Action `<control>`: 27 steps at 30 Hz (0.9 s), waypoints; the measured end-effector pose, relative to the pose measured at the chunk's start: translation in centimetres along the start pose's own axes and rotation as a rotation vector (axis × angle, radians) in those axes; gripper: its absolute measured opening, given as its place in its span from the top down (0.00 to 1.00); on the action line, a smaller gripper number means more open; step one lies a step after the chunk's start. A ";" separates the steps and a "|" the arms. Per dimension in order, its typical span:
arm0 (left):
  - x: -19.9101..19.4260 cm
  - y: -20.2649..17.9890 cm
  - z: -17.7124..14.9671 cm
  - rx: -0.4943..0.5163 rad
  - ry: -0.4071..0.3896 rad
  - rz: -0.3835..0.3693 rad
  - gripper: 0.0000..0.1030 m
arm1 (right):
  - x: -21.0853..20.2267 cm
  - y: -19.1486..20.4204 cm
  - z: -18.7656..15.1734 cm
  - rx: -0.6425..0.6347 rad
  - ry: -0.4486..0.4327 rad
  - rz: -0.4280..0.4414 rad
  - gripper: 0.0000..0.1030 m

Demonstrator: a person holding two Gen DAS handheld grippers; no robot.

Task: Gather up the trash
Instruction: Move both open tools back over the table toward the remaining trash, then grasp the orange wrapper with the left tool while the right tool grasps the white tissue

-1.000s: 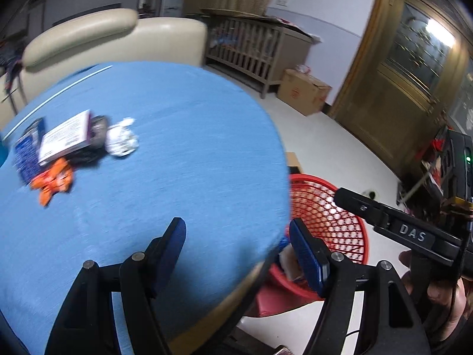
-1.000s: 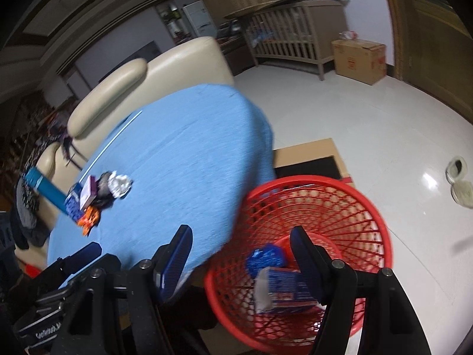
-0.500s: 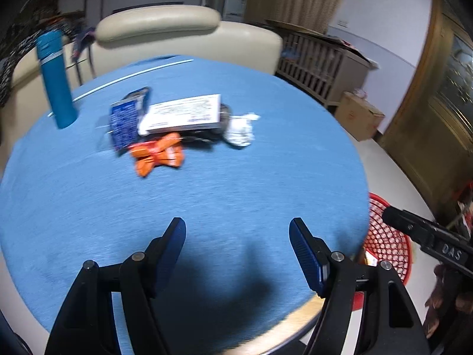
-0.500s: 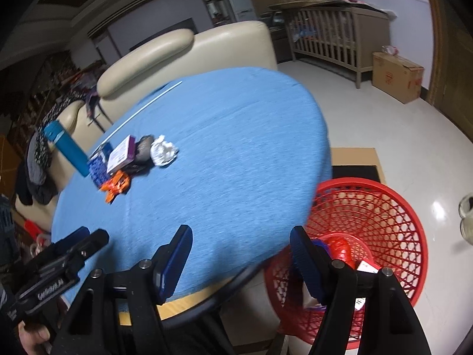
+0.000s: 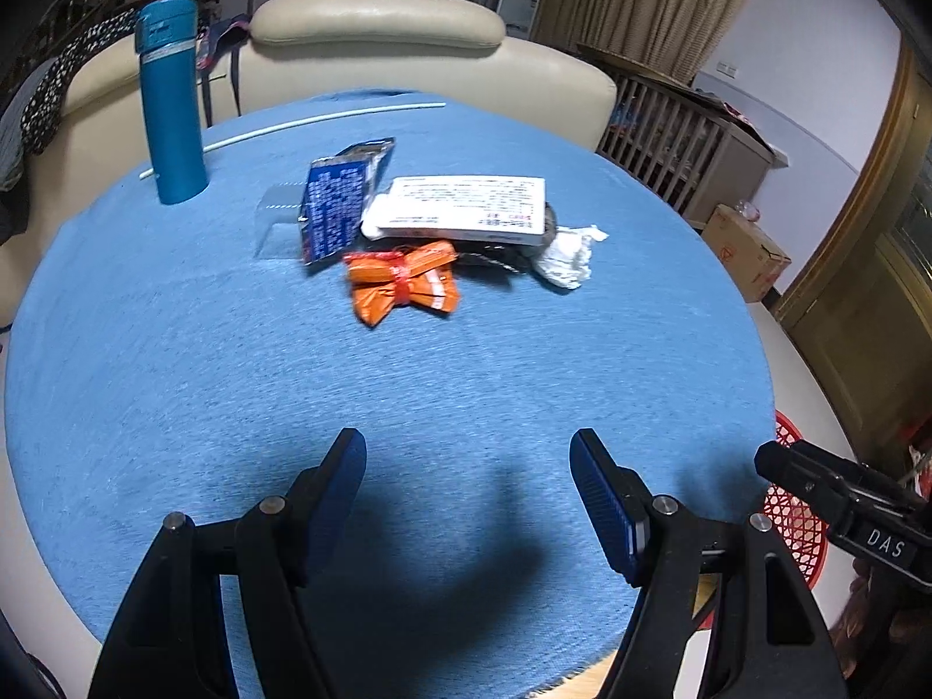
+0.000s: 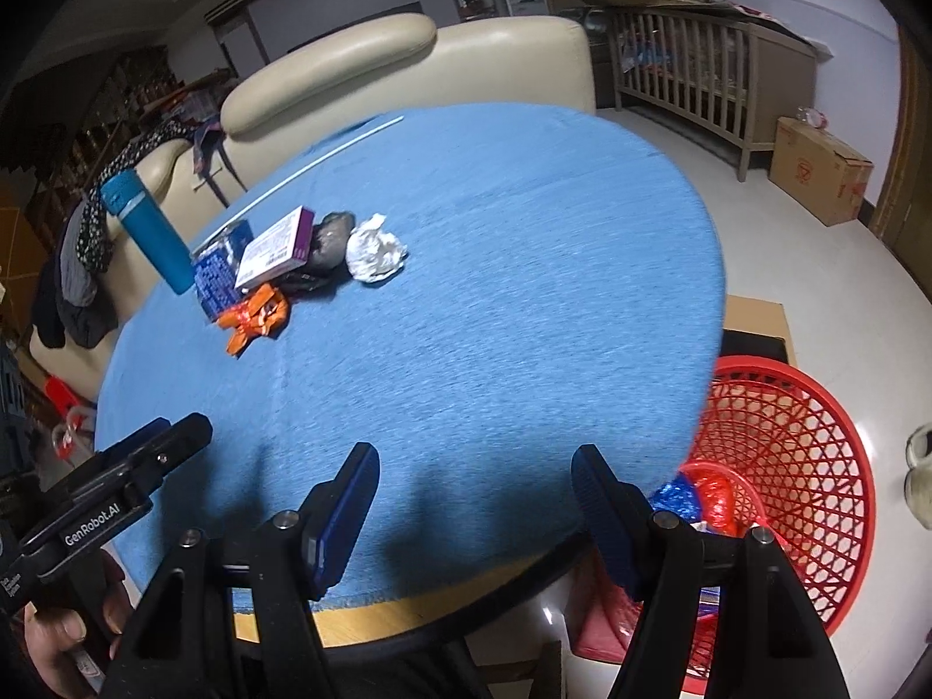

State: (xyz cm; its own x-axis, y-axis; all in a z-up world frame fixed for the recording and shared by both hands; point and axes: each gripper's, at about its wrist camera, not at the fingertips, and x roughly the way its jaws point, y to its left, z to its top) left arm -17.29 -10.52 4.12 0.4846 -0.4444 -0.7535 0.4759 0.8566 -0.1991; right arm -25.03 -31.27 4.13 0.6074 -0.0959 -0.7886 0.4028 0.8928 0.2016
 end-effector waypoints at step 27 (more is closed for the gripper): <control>2.5 4.5 -0.2 -0.078 0.038 0.101 0.29 | 7.6 5.3 3.0 -0.109 0.078 0.047 0.30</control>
State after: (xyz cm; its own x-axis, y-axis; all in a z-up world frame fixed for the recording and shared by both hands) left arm -14.07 -7.73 1.27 0.4980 -0.3455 -0.7954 0.3664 0.9151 -0.1681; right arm -16.21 -28.61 0.95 0.5669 -0.0220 -0.8235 0.2961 0.9383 0.1788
